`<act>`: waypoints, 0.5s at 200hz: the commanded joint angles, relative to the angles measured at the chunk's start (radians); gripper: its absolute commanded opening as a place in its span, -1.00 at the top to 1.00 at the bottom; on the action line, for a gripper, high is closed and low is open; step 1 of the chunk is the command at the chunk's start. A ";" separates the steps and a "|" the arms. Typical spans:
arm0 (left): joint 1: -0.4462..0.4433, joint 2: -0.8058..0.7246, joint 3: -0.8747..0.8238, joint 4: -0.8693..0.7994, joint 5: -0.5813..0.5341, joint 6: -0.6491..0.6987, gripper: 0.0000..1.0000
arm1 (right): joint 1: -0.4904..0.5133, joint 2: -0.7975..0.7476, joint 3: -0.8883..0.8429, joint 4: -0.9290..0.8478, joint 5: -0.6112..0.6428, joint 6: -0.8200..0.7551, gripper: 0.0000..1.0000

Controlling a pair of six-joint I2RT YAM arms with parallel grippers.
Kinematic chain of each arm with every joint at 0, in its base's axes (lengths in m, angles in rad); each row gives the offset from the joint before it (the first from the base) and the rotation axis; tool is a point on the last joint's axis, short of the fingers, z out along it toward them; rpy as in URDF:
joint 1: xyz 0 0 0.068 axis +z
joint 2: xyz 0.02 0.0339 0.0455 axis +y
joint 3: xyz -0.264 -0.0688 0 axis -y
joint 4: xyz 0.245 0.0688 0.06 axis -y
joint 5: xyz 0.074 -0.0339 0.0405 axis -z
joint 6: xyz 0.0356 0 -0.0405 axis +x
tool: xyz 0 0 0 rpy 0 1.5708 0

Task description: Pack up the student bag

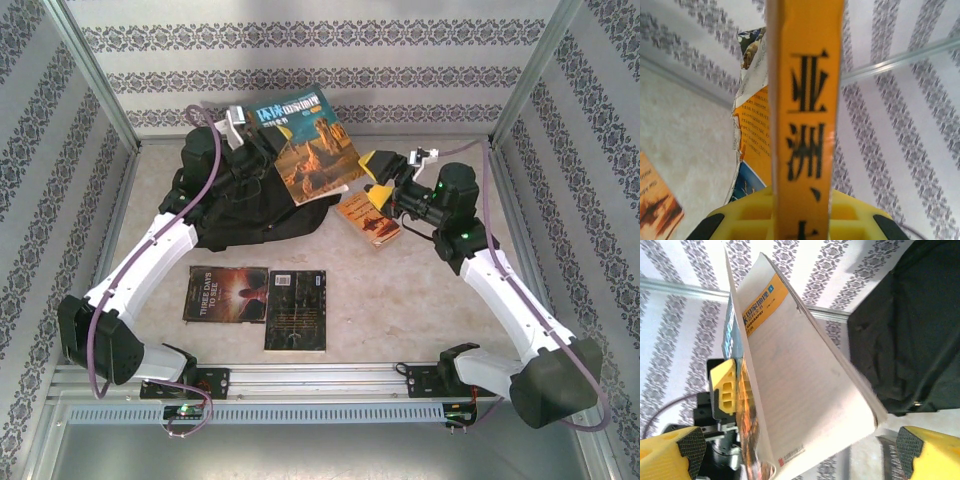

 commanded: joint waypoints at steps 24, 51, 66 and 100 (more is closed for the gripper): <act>-0.019 -0.013 0.059 0.193 -0.167 -0.077 1.00 | 0.113 0.091 0.041 0.212 0.124 0.224 -0.96; -0.020 0.010 0.089 0.203 -0.191 -0.086 1.00 | 0.161 0.137 0.077 0.259 0.159 0.262 -0.96; -0.024 0.027 0.108 0.211 -0.185 -0.096 1.00 | 0.185 0.173 0.102 0.303 0.164 0.278 -0.96; -0.042 0.028 0.107 0.200 -0.194 -0.099 1.00 | 0.204 0.271 0.163 0.470 0.188 0.336 -0.91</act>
